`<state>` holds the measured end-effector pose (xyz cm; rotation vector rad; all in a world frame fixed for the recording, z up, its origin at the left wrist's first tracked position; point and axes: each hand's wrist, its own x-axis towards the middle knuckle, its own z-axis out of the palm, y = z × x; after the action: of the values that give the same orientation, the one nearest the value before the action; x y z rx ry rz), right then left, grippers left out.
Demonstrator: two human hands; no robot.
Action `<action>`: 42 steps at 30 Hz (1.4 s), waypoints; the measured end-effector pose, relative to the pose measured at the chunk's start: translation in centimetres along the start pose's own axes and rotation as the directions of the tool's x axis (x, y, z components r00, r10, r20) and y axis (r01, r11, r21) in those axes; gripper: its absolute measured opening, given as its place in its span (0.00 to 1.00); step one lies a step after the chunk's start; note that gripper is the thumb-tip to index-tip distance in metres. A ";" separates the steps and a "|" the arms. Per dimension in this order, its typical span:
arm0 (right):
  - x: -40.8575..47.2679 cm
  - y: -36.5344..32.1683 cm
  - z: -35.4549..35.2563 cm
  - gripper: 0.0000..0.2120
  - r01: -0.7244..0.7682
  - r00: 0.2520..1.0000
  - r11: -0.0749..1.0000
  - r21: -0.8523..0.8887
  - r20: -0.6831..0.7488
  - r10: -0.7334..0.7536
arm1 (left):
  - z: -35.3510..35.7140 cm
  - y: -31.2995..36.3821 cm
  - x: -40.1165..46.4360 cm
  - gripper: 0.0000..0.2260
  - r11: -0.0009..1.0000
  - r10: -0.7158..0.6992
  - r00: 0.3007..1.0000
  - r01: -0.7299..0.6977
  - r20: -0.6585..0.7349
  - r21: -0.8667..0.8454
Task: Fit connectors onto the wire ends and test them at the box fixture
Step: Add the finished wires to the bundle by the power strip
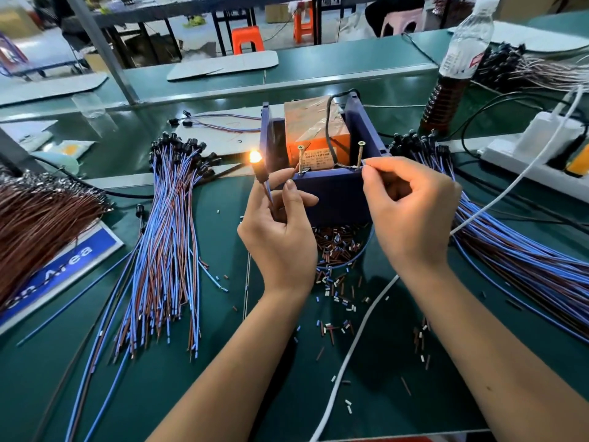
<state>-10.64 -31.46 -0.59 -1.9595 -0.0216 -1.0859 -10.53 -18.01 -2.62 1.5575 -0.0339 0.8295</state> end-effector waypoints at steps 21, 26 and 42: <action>1.1 4.1 -8.8 0.05 -0.304 0.887 0.899 0.314 -0.250 0.388 | 12.2 8.6 -2.0 0.08 0.911 -0.371 0.637 0.391 0.676 0.132; 0.6 7.7 -14.5 0.07 -0.379 0.710 0.863 0.334 -0.493 0.503 | 20.4 10.4 -5.5 0.12 0.768 -0.512 0.149 0.519 0.846 0.374; 1.6 8.6 -16.0 0.18 -0.013 0.967 0.781 -0.624 0.190 0.168 | 24.2 4.5 -5.3 0.16 0.359 -0.771 0.178 0.914 0.611 0.188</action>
<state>-17.18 -48.48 -1.42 -2.6467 0.3440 -0.8446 -5.10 -42.39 0.26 1.2472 0.2675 -0.6488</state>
